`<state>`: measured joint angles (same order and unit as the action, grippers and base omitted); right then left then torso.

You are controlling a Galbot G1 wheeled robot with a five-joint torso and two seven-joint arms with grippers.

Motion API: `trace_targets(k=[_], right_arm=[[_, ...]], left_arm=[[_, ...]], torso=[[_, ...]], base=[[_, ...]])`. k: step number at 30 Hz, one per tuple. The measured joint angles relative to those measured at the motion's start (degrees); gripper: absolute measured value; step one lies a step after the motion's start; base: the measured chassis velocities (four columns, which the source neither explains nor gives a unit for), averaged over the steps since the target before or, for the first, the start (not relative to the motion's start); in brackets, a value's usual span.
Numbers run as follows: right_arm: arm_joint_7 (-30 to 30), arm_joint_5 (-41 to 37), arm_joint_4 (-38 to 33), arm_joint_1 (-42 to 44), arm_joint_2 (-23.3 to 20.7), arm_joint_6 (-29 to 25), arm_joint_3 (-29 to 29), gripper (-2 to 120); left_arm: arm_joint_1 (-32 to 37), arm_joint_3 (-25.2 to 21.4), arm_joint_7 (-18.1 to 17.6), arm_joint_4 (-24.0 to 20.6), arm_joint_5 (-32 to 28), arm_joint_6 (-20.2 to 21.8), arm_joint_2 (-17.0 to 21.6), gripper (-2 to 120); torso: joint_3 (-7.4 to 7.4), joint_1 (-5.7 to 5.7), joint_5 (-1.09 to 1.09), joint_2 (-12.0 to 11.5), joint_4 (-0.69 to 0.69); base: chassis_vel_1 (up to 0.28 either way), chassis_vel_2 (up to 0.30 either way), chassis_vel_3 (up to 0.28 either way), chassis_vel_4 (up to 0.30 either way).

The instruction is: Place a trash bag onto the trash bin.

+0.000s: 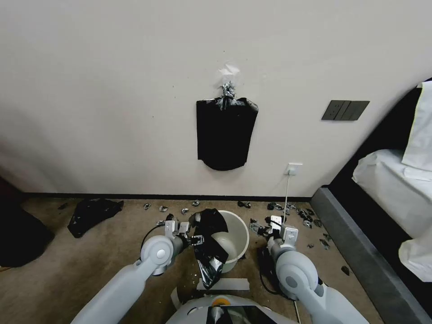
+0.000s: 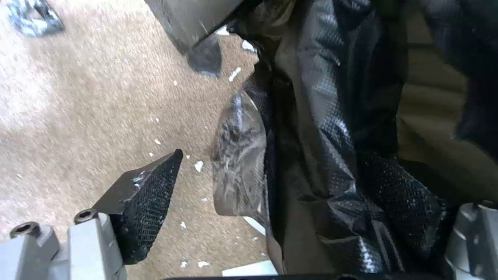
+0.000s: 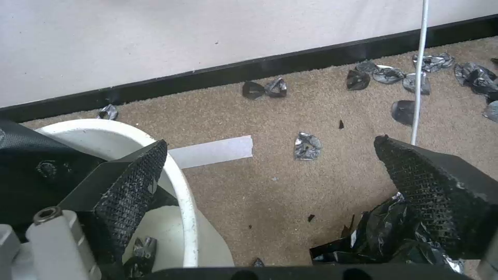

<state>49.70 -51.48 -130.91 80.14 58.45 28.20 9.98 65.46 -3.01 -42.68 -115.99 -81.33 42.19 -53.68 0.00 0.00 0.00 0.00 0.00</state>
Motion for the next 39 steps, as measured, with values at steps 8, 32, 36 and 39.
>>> trace_targets(k=[8, 32, 36, 39], right_arm=[[-0.38, 0.76, 0.09, 0.46, 0.14, -0.24, 0.21, 100], [-4.73, 3.35, -1.88, -1.43, -3.22, -0.65, 0.45, 100], [-6.88, 3.91, -3.35, -3.03, -5.03, -0.39, 0.12, 100], [-9.77, 3.35, -5.78, -5.88, -8.01, 0.65, -0.68, 100]], left_arm=[[-1.08, 0.62, -2.31, 0.79, -2.39, -0.04, -0.27, 71], [-4.44, 3.25, -8.15, 2.41, -7.33, -0.09, -1.67, 20], [-4.79, 3.12, -7.84, 2.17, -6.37, -0.25, -1.48, 10], [-4.91, 3.07, -5.64, 1.82, -3.59, -1.43, -1.29, 1]], torso=[[0.00, 0.00, 0.00, 0.00, 0.00], [0.00, -0.01, -0.03, 0.00, -0.02], [0.00, -0.01, -0.02, 0.00, -0.02], [0.00, 0.00, 0.00, 0.00, -0.01]], base=[[0.000, 0.000, 0.000, 0.000], [0.000, 0.000, 0.000, 0.000], [0.000, 0.000, 0.000, 0.000], [0.000, 0.000, 0.000, 0.000]])
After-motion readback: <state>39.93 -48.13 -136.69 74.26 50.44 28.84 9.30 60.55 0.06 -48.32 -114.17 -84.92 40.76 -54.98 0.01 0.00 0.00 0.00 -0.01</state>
